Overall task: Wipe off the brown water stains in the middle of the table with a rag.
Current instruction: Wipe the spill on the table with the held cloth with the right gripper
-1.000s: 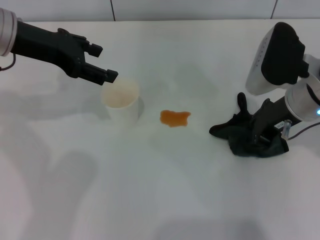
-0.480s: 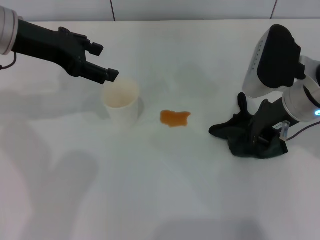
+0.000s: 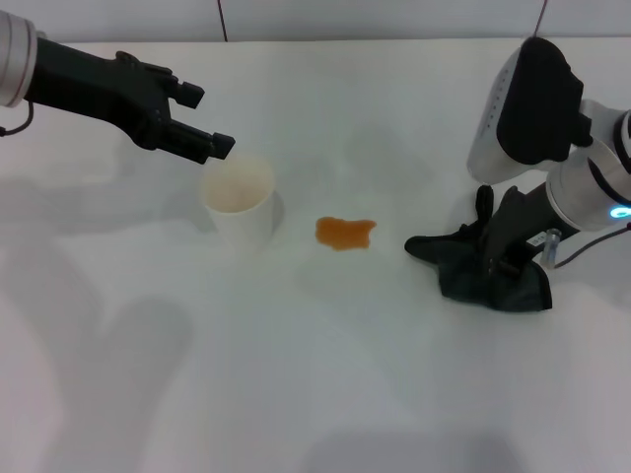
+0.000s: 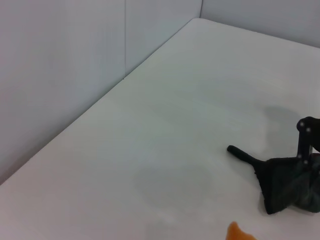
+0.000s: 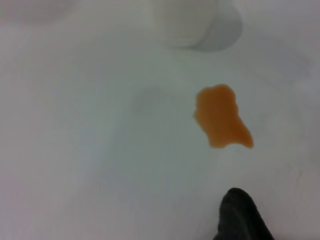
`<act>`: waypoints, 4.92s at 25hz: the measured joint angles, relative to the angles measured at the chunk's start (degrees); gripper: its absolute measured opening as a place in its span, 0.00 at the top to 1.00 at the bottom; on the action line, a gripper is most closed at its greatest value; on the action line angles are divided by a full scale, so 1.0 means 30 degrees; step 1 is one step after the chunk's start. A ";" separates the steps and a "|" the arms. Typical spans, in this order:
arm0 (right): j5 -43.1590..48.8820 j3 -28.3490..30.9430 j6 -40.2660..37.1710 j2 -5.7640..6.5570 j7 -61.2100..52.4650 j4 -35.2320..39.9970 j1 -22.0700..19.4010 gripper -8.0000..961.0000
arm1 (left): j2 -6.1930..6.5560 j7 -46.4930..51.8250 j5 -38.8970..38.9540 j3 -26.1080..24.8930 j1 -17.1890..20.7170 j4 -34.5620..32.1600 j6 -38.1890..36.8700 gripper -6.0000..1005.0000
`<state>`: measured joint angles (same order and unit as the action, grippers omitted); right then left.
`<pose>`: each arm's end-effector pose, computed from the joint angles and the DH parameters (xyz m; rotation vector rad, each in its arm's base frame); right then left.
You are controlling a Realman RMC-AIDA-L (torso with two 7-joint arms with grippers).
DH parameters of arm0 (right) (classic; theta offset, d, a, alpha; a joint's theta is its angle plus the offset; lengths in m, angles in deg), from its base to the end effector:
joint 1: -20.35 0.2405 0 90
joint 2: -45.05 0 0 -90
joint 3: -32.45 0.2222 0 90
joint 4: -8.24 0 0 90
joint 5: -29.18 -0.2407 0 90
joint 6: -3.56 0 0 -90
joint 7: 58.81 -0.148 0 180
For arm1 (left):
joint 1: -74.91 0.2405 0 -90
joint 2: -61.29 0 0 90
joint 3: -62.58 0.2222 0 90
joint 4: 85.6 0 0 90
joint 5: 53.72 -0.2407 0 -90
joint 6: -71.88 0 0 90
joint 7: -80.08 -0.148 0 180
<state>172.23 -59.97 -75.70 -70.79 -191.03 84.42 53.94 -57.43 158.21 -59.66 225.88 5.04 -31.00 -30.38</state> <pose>0.1373 0.3660 -0.0209 -2.7664 0.3736 -0.5537 -0.1892 0.4015 0.0887 -2.8424 -0.5001 -0.1052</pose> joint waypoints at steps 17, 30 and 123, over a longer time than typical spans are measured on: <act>-0.0256 -0.4167 0.2600 -0.0060 -0.0020 -0.0004 0.1629 0.92 | -0.0008 -0.0198 0.0060 -0.0001 -0.0010 -0.0095 0.0283 0.14; 0.1258 -0.8497 0.5930 -0.0117 -0.0035 -0.1531 0.3177 0.92 | -0.0018 -0.0206 0.0102 -0.0001 -0.0080 -0.0096 0.0281 0.14; 0.6962 -0.9850 0.8658 -0.0123 -0.0547 -0.0438 0.0175 0.93 | -0.0063 -0.0030 0.0045 -0.0029 -0.0300 -0.0318 0.1067 0.14</act>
<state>193.12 -89.52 -49.73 -71.16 -192.67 83.10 54.46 -57.62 158.12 -59.52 225.79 4.14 -31.95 -27.18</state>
